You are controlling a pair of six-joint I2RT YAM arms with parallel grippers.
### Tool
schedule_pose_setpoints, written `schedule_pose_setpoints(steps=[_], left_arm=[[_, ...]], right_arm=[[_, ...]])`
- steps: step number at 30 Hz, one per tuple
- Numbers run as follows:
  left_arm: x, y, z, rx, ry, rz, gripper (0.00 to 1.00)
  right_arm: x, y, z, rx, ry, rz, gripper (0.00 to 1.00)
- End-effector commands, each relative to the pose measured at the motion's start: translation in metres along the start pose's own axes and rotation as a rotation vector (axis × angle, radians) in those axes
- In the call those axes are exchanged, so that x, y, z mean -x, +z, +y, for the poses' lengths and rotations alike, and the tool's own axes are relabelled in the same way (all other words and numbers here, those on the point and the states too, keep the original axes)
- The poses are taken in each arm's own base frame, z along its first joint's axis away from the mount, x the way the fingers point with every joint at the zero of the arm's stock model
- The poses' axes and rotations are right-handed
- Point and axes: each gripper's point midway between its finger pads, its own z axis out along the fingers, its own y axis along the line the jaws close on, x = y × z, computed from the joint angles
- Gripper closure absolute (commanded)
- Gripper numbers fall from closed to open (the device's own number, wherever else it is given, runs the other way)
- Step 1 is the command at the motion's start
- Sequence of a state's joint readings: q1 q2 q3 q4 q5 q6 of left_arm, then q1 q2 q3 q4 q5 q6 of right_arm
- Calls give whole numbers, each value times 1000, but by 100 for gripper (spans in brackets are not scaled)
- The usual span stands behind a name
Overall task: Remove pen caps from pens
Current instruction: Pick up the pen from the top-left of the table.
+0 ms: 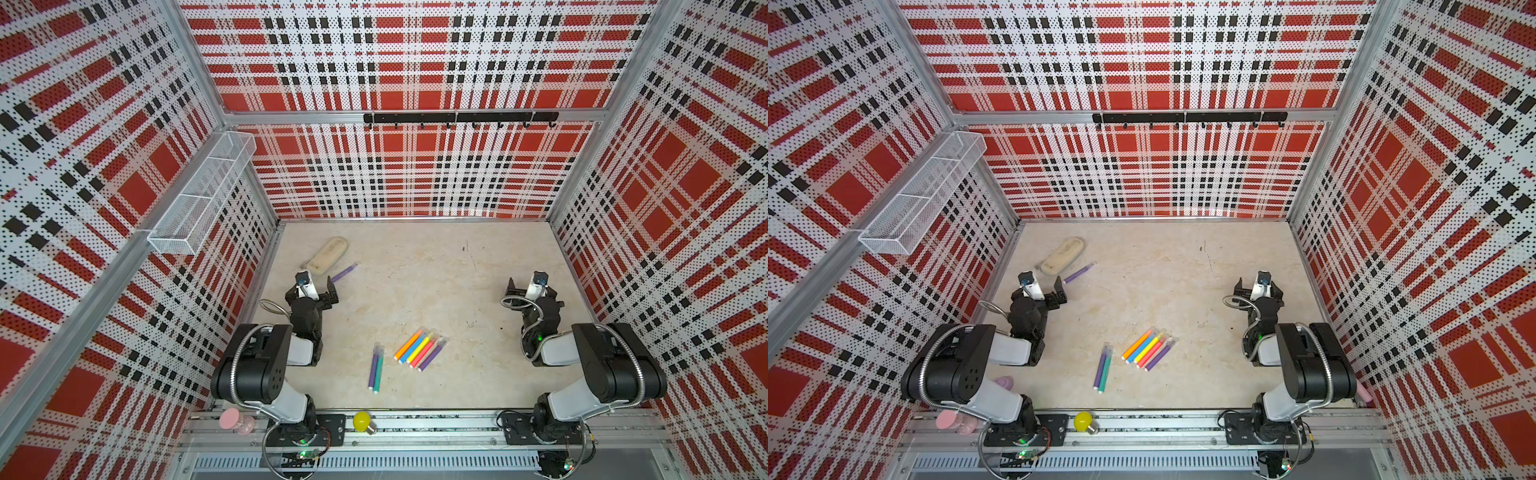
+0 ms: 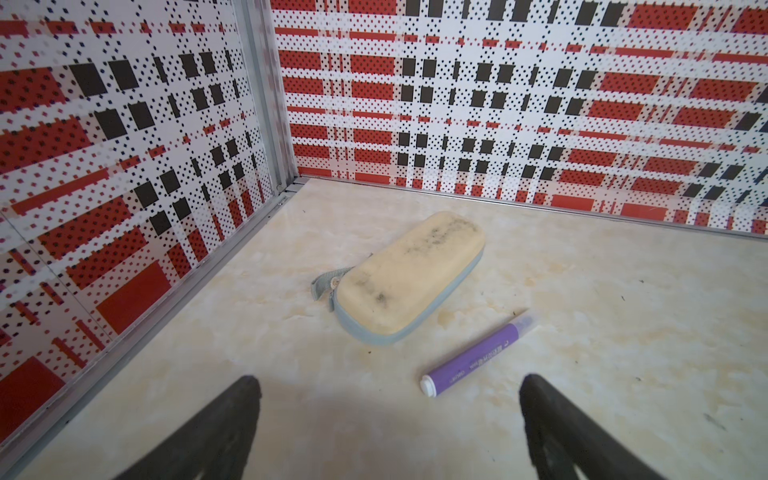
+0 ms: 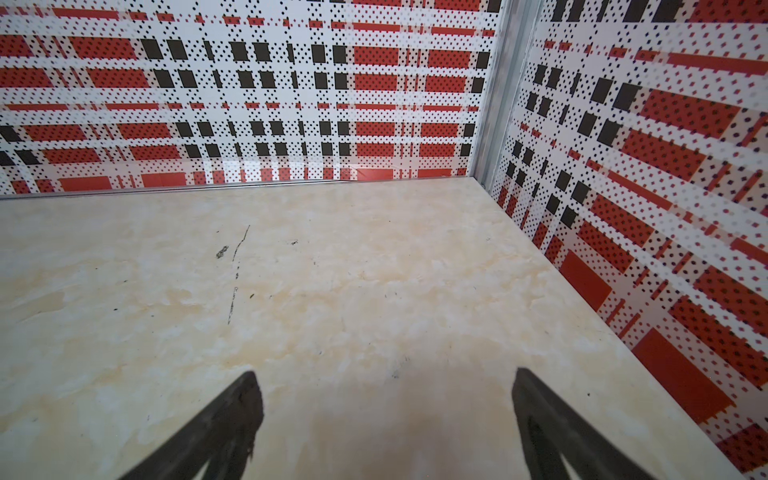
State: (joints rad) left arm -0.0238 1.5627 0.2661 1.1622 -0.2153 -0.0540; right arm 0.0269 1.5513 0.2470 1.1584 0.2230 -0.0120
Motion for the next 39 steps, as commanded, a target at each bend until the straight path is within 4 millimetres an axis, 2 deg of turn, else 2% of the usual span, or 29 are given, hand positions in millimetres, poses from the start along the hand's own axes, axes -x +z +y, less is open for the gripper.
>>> schedule_pose_setpoints(steps=[1,8,10,12,13,14,15,17,20,21,23,24,25,27,28,30,31,34,36,37,39], left_arm=[[11,4,3,14,0,-40,1],[11,3,3,10,-2,-39,1],[21,2,1,-3,4,-53,1],[48,-9,8,123,19,-58,1],[72,-22,6,169,20,-106,1],[93,-36,-6,149,38,-147,1],[115,-51,-30,88,60,-168,1],[153,-66,-44,58,39,-174,1],[192,-60,-73,-52,35,-120,1],[203,-53,-87,-106,57,-85,1],[219,-38,-113,-193,140,-22,1],[226,-27,-127,-228,208,5,1],[231,-16,-132,-240,257,25,1],[238,6,-138,-286,341,99,1],[242,13,-137,-303,366,128,1],[240,23,-133,-401,376,152,1],[231,24,-130,-452,387,160,1],[216,36,-90,-482,157,120,0],[181,45,-75,-557,44,155,2],[158,52,-69,-561,41,200,3],[114,69,-73,-572,104,325,9]], right_arm=[[19,2,0,-9,5,-71,0],[18,4,1,-1,7,-64,0],[19,4,1,2,8,-64,0],[18,4,0,2,9,-63,0],[18,5,1,6,9,-63,0],[18,5,1,12,13,-61,0],[18,5,1,16,15,-58,0],[18,5,0,14,14,-61,0],[20,4,1,21,12,-69,0],[27,3,7,44,-4,-79,0],[57,-7,26,120,-28,-51,0],[85,-19,40,257,76,-55,0],[110,-38,56,388,116,-119,0],[149,-62,75,493,118,-179,0],[153,-66,84,530,114,-132,0],[171,-75,110,627,106,-106,0],[177,-79,122,666,112,-87,0],[201,-96,153,744,114,-59,0],[231,-104,161,746,123,-68,0],[249,-108,166,775,122,-69,1],[291,-122,178,831,91,-84,2]])
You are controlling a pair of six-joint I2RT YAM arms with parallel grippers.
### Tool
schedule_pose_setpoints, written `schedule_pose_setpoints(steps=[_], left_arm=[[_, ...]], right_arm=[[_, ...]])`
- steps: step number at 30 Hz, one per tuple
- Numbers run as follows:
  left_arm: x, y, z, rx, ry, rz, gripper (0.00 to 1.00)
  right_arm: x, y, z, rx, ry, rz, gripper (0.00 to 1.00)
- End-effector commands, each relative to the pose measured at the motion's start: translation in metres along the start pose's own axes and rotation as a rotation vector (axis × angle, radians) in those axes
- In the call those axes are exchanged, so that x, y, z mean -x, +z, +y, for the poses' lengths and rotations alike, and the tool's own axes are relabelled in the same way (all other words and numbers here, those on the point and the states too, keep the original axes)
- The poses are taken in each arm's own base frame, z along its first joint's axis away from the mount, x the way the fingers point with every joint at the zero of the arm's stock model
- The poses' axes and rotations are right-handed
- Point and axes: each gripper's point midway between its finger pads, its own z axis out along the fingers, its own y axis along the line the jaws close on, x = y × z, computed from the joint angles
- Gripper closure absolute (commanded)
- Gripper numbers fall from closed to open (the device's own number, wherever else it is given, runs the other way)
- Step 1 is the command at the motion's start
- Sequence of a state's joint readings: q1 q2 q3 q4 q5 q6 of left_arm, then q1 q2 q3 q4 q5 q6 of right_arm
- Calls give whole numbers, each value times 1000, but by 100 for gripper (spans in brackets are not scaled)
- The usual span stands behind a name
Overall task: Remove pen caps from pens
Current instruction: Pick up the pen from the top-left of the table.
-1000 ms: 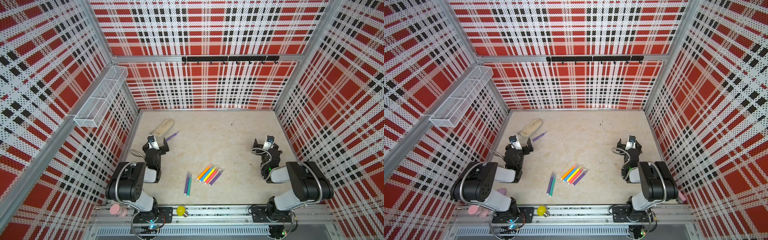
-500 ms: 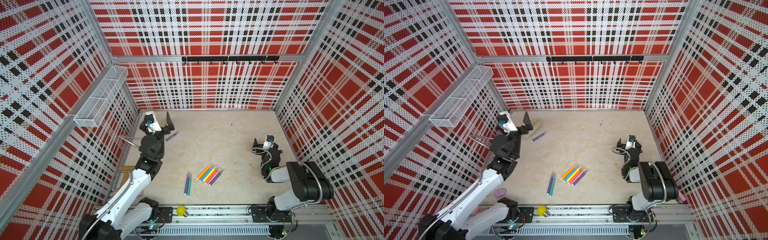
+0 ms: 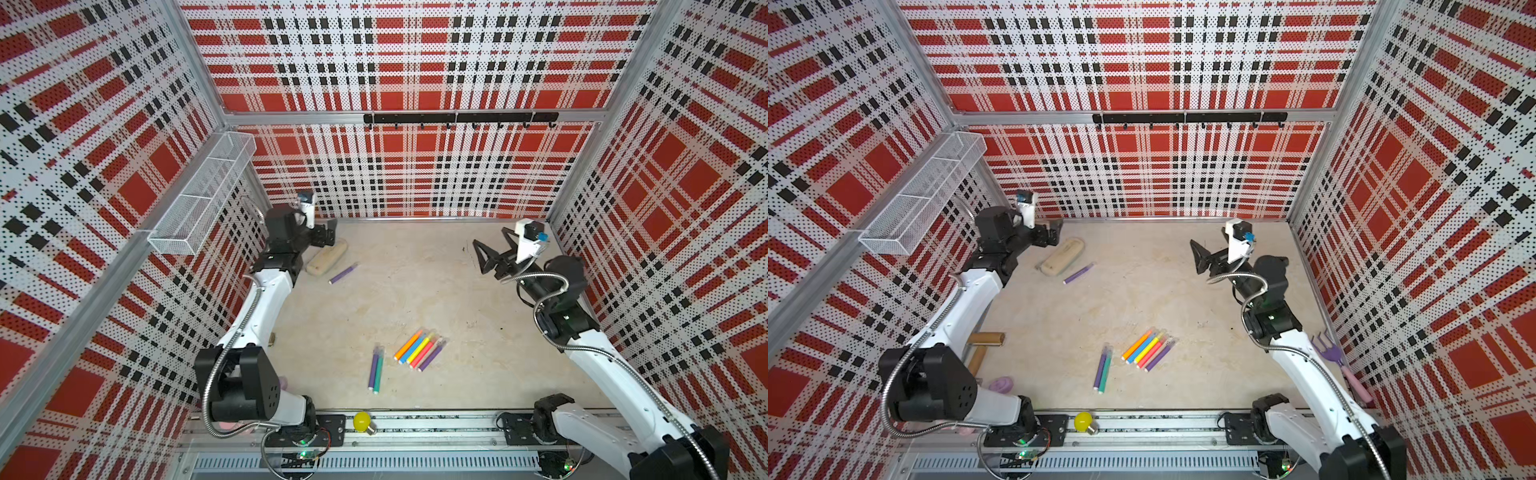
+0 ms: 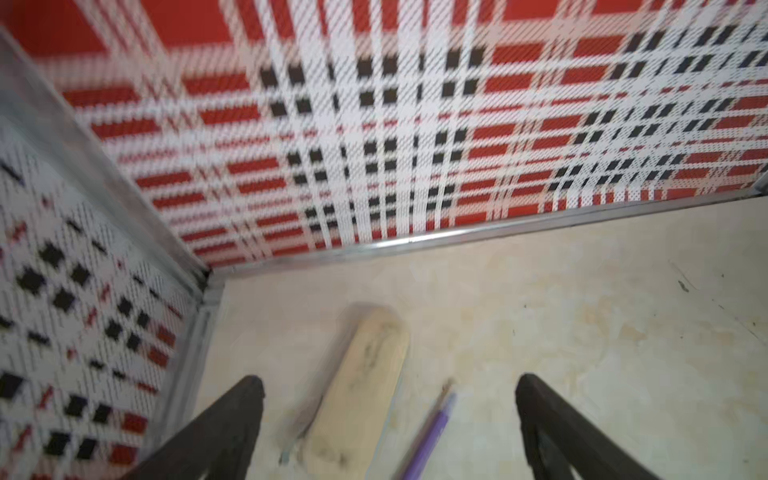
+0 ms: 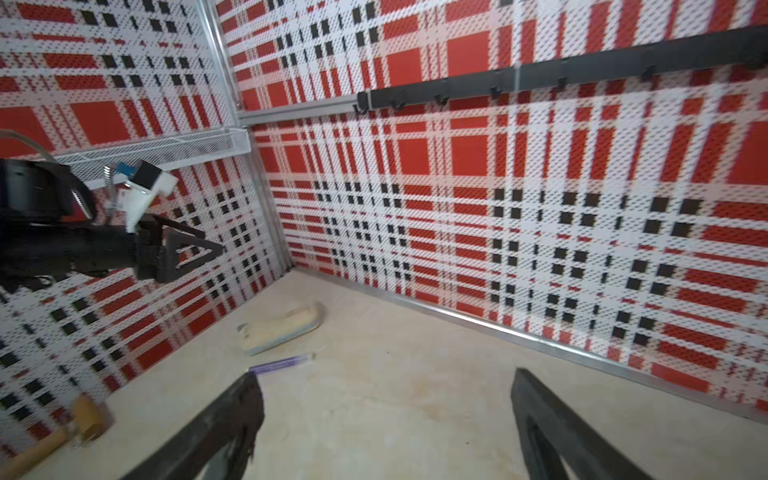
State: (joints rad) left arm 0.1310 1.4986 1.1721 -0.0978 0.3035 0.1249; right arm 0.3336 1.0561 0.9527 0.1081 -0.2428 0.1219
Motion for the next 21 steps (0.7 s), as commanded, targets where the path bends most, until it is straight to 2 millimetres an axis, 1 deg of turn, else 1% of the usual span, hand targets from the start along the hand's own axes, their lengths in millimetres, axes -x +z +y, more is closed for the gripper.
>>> schedule_pose_setpoints(steps=[1,3,4,5,6,7,9,11,13,15,21], left_arm=[[-31,35,-33,-196,14,96,11],[-49,53,-38,-229,10,164,11],[-57,59,-41,-243,14,182,8],[-65,64,-43,-241,35,203,7],[-74,71,-46,-225,77,233,7],[-84,77,-49,-210,120,267,9],[-106,90,-52,-161,204,338,12],[-126,100,-56,-155,240,398,14],[-142,108,-59,-150,261,452,18],[-152,114,-59,-140,283,490,20],[-167,115,-44,-76,305,537,20]], right_arm=[[58,-3,27,53,-24,17,2],[91,-2,36,62,-53,-3,2],[100,0,37,65,-59,-1,2],[104,1,37,64,-56,7,2],[103,2,36,63,-46,11,2],[99,3,37,69,-37,11,2],[81,4,36,77,-23,22,1],[65,5,34,75,-9,43,1],[58,6,36,92,2,52,1],[59,6,38,104,6,47,1],[65,1,43,124,5,27,0]])
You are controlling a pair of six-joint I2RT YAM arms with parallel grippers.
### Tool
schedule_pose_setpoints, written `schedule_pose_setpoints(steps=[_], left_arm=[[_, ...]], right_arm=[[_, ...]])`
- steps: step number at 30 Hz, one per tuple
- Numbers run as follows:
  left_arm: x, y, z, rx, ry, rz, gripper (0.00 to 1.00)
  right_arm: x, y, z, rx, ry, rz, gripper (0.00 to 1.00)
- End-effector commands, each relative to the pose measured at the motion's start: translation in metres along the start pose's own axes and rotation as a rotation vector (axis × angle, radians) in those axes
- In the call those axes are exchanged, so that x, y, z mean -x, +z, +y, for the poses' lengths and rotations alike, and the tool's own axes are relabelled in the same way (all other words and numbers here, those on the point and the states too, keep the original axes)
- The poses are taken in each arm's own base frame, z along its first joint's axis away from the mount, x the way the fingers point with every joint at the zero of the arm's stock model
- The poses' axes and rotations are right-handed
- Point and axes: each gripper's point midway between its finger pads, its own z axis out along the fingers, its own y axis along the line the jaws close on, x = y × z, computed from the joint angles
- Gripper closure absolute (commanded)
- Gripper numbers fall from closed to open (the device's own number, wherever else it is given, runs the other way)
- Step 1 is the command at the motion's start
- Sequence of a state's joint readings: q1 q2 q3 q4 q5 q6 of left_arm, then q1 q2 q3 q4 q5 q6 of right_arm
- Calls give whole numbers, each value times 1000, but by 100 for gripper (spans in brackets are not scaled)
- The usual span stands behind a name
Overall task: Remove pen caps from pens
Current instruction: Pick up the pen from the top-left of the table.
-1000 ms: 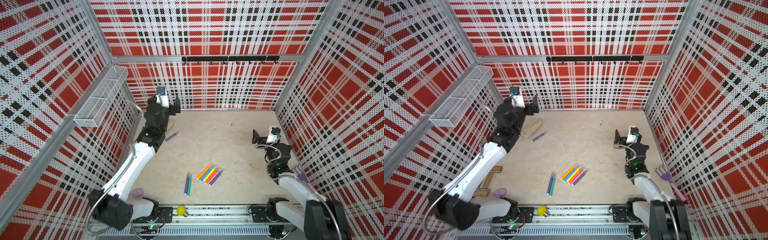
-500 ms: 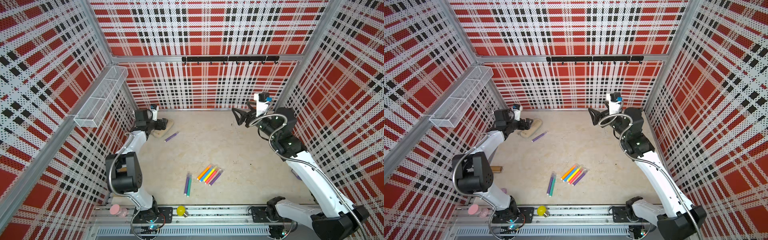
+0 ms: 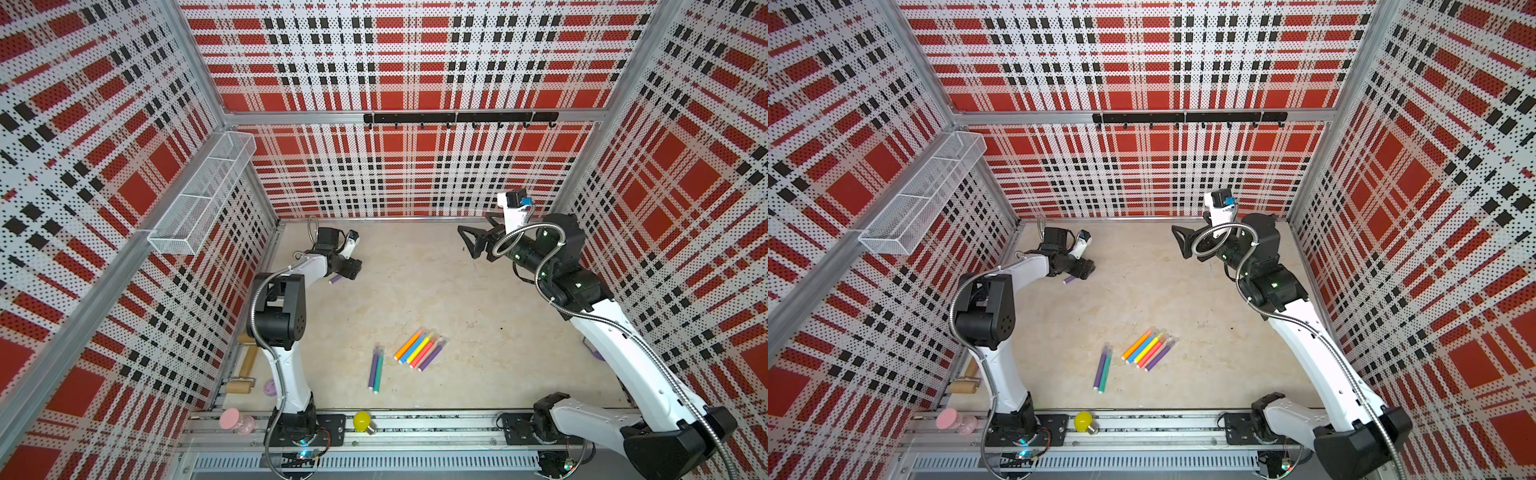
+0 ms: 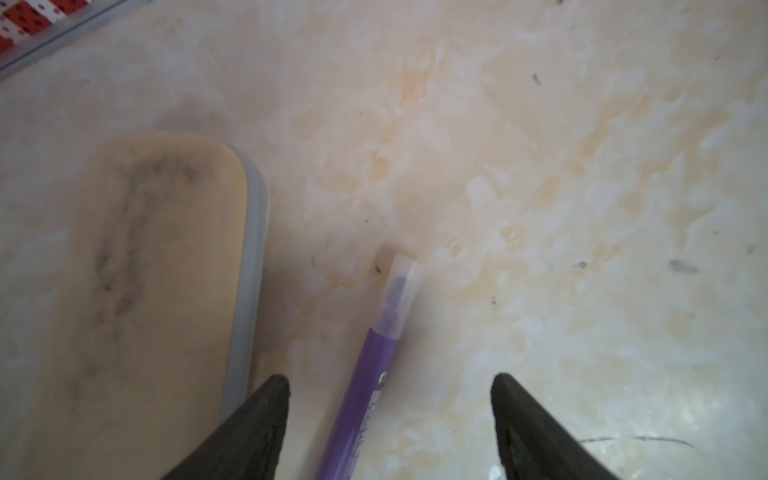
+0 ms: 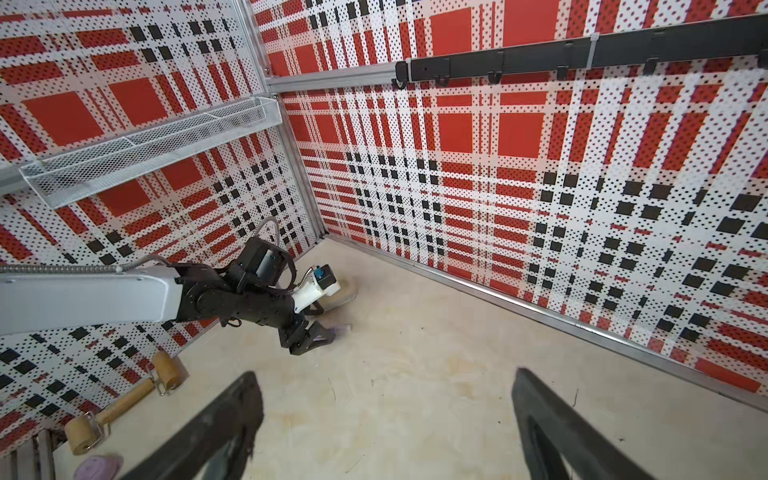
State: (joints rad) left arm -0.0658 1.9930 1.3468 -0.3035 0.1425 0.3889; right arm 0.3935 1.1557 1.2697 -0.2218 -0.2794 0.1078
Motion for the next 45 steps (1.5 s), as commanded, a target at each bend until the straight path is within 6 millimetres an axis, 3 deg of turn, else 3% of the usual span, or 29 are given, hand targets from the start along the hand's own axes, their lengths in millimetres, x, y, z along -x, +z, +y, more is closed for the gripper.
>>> schedule_pose_setpoints(steps=[1,3,7,11,23,26,29,35,38,40,42,45], left_arm=[[-3,-4,17,66,20,24,21],[-6,-5,18,67,16,27,23],[-13,-3,4,33,52,42,38],[-25,5,-9,-1,88,92,44],[-60,19,-14,-4,70,199,56],[-66,22,-17,-16,64,217,65],[-63,22,-26,-53,59,228,71],[-53,21,-48,-92,41,257,93],[-18,-1,-65,-93,17,231,97],[24,-32,-84,-78,28,132,99],[68,-76,-101,-64,33,-20,100],[110,-155,-132,-69,33,-250,97]], right_arm=[[29,-12,13,42,-14,-92,0],[31,-13,12,38,-10,-102,0],[30,-11,10,29,-2,-101,0],[28,-8,9,26,1,-92,0],[34,-16,11,24,-2,-111,0],[32,-15,10,20,-3,-108,0],[30,-12,7,9,-3,-101,0],[25,-6,0,-15,-1,-88,0],[19,0,-1,-12,-2,-80,0],[14,6,-3,-11,5,-62,0],[8,11,-6,-16,12,-49,0],[3,15,-9,-11,41,-58,0]])
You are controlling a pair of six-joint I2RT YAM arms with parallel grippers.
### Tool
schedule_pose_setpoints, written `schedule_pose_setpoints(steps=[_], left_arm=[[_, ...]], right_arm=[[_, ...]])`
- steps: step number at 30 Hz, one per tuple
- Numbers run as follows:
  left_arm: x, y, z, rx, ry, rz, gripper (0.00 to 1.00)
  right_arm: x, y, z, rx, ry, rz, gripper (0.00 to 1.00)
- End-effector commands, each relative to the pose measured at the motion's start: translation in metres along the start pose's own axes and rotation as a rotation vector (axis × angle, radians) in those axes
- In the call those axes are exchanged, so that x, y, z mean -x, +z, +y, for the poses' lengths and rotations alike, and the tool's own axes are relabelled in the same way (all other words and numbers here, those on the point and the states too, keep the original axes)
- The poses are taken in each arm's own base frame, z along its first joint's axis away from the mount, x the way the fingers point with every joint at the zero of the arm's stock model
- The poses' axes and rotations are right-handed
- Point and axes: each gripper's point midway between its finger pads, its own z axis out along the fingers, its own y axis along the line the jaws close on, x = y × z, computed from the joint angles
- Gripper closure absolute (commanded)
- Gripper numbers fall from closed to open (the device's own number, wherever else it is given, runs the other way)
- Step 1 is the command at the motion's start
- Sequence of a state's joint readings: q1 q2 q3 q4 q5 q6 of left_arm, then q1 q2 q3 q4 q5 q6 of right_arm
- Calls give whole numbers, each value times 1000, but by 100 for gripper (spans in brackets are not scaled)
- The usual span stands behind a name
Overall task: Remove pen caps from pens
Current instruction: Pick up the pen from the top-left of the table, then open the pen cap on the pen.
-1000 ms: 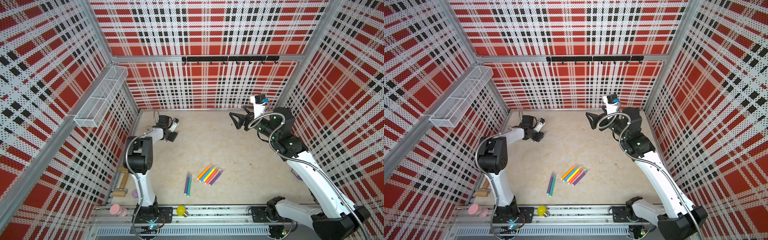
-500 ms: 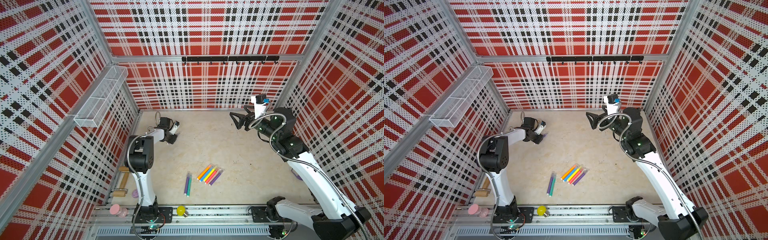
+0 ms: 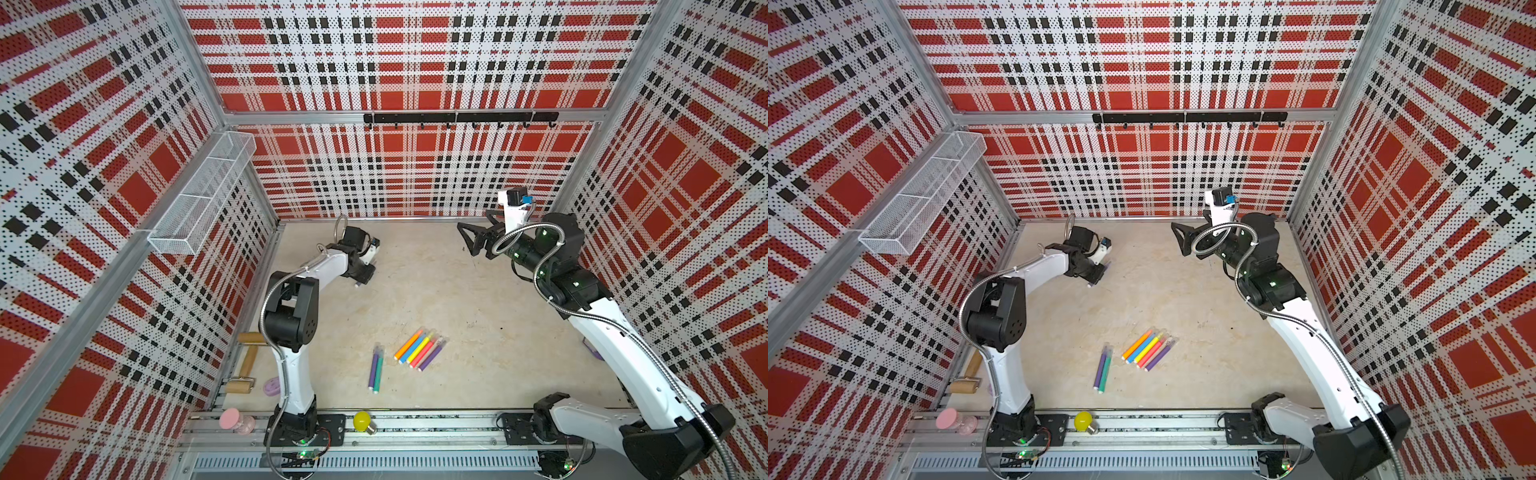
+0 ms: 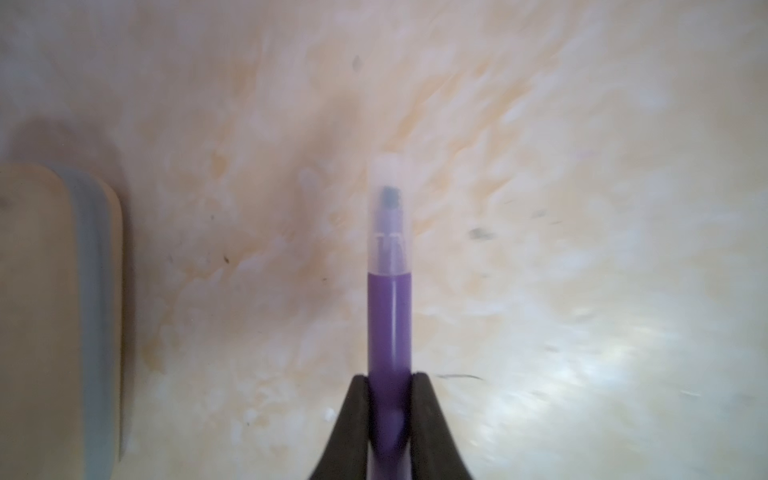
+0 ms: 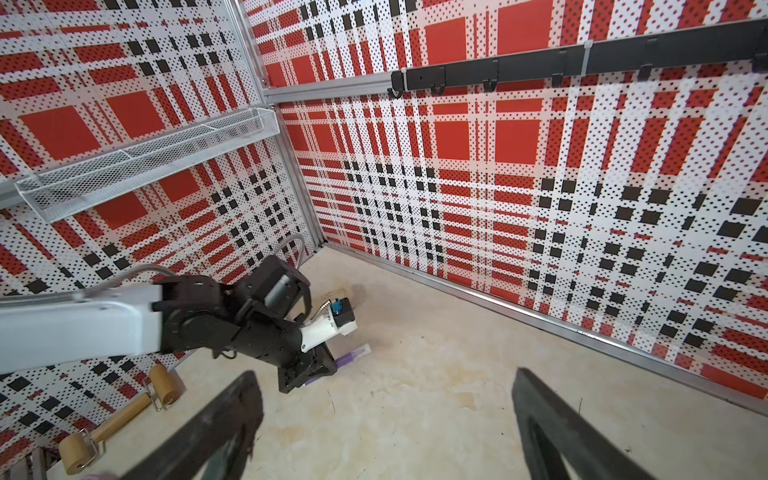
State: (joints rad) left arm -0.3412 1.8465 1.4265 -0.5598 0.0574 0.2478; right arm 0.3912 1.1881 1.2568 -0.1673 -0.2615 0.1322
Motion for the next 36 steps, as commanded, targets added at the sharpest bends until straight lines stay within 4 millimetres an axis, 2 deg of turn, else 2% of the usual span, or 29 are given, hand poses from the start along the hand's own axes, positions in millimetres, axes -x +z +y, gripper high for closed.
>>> schedule_pose_setpoints(steps=[1,3,6,9,12,17,19,22,26,32,36], left_arm=[[71,-122,-34,31,-20,-357,97],[76,-172,-62,25,-11,-507,98],[55,-223,-92,-56,-49,-687,97],[29,-255,-111,-114,-64,-846,96],[13,-273,-116,-75,-73,-883,98],[5,-283,-131,-62,-36,-883,98],[4,-285,-131,-67,-42,-899,98],[5,-291,-133,-94,-48,-933,98],[9,-301,-137,-151,-54,-970,98],[16,-297,-154,-266,-17,-950,99],[19,-294,-154,-322,-38,-951,99]], right_arm=[[7,4,1,29,33,-57,0],[6,8,9,104,74,-71,0],[2,17,22,213,152,-73,0],[2,23,41,368,238,-85,2],[11,17,62,514,318,-118,4],[17,5,93,637,296,-104,4],[11,5,109,675,244,-65,4],[-2,5,134,761,104,-20,11],[-11,11,141,783,34,-11,19],[-21,17,163,816,-20,-7,22],[-22,15,171,869,1,-12,22]])
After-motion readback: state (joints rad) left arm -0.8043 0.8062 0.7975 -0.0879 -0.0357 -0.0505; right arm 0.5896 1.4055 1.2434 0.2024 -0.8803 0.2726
